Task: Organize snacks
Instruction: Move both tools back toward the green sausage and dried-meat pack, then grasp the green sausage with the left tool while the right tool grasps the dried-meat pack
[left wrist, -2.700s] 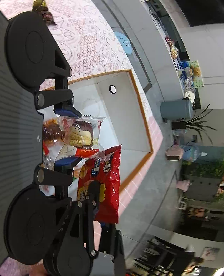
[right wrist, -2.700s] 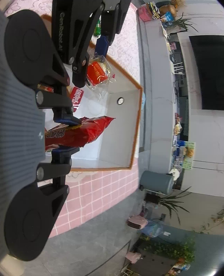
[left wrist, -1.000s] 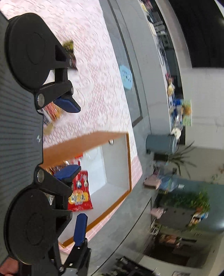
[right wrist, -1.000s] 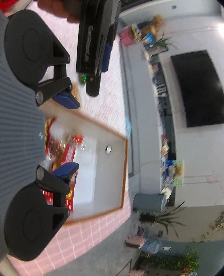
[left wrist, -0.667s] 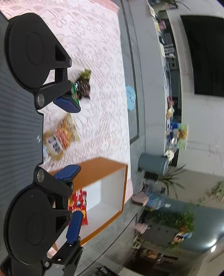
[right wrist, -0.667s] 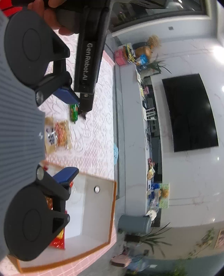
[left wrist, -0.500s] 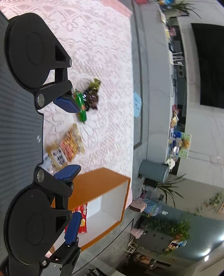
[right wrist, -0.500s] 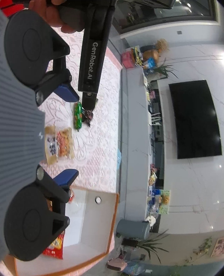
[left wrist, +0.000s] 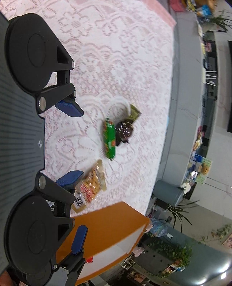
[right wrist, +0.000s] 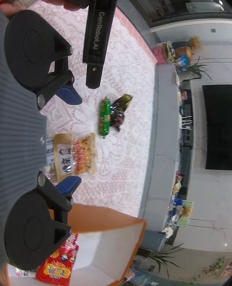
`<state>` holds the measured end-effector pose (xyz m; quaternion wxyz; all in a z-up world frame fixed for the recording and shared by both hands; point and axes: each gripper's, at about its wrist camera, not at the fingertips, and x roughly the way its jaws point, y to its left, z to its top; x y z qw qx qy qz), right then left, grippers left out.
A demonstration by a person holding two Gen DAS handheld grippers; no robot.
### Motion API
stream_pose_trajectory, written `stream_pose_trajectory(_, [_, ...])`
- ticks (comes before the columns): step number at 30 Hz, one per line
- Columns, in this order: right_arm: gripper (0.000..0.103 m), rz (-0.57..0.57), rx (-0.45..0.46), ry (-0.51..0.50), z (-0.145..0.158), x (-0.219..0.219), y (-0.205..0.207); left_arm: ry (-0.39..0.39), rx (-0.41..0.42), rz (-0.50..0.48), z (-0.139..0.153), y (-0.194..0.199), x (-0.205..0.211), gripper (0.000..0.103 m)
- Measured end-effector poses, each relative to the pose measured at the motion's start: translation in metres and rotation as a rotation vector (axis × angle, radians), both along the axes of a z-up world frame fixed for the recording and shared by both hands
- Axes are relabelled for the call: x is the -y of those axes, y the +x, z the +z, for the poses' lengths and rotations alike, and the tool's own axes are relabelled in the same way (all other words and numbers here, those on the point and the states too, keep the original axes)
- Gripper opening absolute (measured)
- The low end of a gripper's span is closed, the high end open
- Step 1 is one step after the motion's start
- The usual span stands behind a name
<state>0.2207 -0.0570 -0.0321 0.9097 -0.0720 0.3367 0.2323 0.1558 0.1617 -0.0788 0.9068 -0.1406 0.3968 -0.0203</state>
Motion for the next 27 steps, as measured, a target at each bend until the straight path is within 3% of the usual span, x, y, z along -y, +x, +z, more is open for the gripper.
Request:
stream_pose_trajectory(5, [0.085, -0.001, -0.006, -0.051, -0.019, -0.008, 0.007, 0.005, -0.020, -0.023, -0.014, 0.003, 0.000, 0.080])
stream_pose_trajectory(11, [0.084, 0.016, 0.045, -0.156, -0.028, -0.025, 0.024, 0.084, -0.009, -0.062, -0.012, 0.024, 0.003, 0.078])
stream_pose_trajectory(17, [0.083, 0.001, 0.050, -0.183, -0.033, -0.033, 0.049, 0.183, 0.044, -0.120, -0.011, 0.053, -0.001, 0.078])
stream_pose_trajectory(19, [0.075, 0.005, 0.060, -0.199, -0.036, -0.038, 0.055, 0.205, 0.054, -0.142, -0.018, 0.062, -0.002, 0.078])
stream_pose_trajectory(22, [0.074, 0.015, 0.065, -0.220, -0.043, -0.046, 0.062, 0.190, 0.070, -0.193, -0.029, 0.073, -0.006, 0.078])
stream_pose_trajectory(27, [0.070, 0.009, 0.032, -0.220, -0.052, -0.046, 0.069, 0.244, 0.100, -0.257, -0.041, 0.083, -0.003, 0.078])
